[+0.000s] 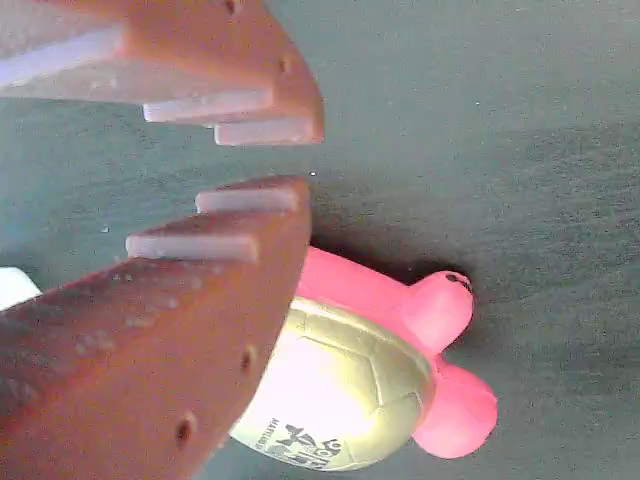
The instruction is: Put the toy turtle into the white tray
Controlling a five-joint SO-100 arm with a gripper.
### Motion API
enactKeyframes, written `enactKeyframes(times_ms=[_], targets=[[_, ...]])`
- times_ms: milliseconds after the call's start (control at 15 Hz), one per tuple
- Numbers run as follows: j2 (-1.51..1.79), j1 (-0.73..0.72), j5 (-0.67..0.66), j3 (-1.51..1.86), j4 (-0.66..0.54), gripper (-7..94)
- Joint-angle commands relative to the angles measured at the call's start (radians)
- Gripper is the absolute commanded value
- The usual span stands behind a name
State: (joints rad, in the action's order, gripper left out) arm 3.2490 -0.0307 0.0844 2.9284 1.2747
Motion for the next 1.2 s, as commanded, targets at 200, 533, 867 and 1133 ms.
enactKeyframes(times_ms=[200,533,867,1133], targets=[[0.005,-0.057,-0.031,-0.009,-0.003,0],[-0.005,-0.057,-0.025,-0.009,-0.003,0],[-0.506,-0.029,0.117,-0.252,-0.196,0],[-1.017,0.054,0.202,-0.693,-0.074,0]])
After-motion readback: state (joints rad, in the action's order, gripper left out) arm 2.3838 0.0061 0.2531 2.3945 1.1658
